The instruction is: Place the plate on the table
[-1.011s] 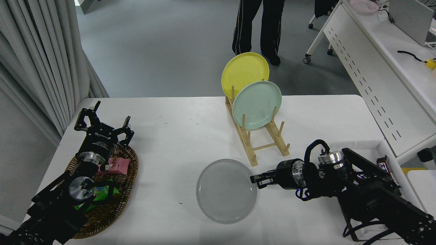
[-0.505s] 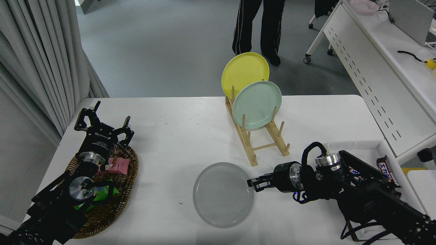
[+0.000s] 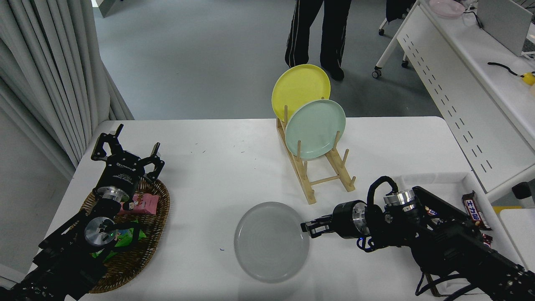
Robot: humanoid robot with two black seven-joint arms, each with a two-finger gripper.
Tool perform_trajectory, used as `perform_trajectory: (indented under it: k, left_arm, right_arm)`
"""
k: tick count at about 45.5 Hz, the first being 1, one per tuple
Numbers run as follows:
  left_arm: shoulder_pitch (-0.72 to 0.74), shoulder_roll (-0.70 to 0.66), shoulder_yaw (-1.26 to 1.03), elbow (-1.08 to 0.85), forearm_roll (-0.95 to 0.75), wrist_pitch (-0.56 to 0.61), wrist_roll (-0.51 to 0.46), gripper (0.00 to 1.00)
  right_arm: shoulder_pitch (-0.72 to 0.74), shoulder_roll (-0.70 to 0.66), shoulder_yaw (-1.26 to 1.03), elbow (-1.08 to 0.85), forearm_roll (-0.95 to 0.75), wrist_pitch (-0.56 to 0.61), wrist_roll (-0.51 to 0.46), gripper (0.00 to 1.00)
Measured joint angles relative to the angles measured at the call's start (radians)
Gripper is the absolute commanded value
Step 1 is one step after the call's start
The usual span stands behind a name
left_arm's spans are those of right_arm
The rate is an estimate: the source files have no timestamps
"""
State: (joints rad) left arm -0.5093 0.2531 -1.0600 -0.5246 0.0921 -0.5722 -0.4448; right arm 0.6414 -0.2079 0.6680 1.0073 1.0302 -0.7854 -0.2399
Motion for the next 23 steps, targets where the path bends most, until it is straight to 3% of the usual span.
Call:
perform_trajectory:
  k: [23]
  left_arm:
    - [0.000,0.000,0.000,0.000,0.000,0.000,0.000,1.00]
  right_arm:
    - [-0.001,0.006,-0.001,-0.013,-0.003,0.000,-0.001,0.00]
